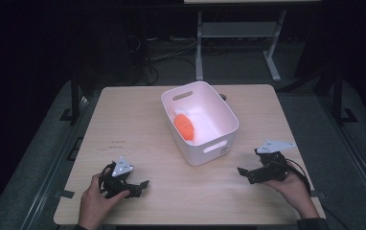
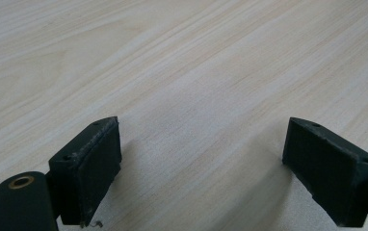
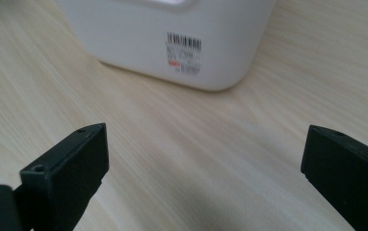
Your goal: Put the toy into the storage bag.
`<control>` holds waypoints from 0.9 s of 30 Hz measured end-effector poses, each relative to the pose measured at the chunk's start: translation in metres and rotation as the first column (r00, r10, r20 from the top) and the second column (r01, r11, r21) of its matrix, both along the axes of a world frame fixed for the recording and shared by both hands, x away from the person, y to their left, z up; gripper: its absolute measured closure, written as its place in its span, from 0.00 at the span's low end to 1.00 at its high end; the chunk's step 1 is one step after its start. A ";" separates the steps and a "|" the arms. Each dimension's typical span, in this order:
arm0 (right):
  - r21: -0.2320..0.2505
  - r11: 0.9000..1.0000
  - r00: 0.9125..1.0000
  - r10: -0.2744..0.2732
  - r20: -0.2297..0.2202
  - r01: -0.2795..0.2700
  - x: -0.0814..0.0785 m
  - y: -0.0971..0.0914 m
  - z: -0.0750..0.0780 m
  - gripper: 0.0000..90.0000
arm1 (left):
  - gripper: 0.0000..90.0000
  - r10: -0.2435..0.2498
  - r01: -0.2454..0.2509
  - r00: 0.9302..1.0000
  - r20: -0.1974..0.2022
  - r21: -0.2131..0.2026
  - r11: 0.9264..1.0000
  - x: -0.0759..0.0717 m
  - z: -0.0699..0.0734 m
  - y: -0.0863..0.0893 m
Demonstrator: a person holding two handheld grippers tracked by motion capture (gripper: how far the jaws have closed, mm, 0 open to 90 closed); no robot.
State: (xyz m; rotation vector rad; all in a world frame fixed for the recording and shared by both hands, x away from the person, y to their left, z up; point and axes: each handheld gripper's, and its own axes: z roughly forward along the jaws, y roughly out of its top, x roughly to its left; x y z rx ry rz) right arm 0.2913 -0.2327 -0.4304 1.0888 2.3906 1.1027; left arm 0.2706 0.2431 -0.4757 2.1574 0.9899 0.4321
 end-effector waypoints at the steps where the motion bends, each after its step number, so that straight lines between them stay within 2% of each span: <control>1: 0.000 1.000 1.000 -0.005 -0.001 0.005 -0.002 -0.002 -0.004 0.03 | 0.14 0.000 0.000 1.000 0.000 0.000 1.000 0.000 0.000 0.000; 11: -0.012 1.000 0.999 -0.029 -0.023 0.029 -0.012 -0.011 -0.024 0.03 | 0.14 0.000 0.000 1.000 0.000 0.000 1.000 0.000 0.000 0.000; 22: -0.086 0.996 0.998 -0.033 -0.044 0.029 -0.019 -0.015 -0.047 0.03 | 0.14 0.000 0.000 1.000 0.000 0.000 1.000 0.000 0.000 0.000; 27: -0.068 0.997 0.998 -0.030 -0.046 0.027 -0.020 -0.016 -0.051 0.02 | 0.14 0.000 0.000 1.000 0.000 0.000 1.000 0.000 0.000 0.000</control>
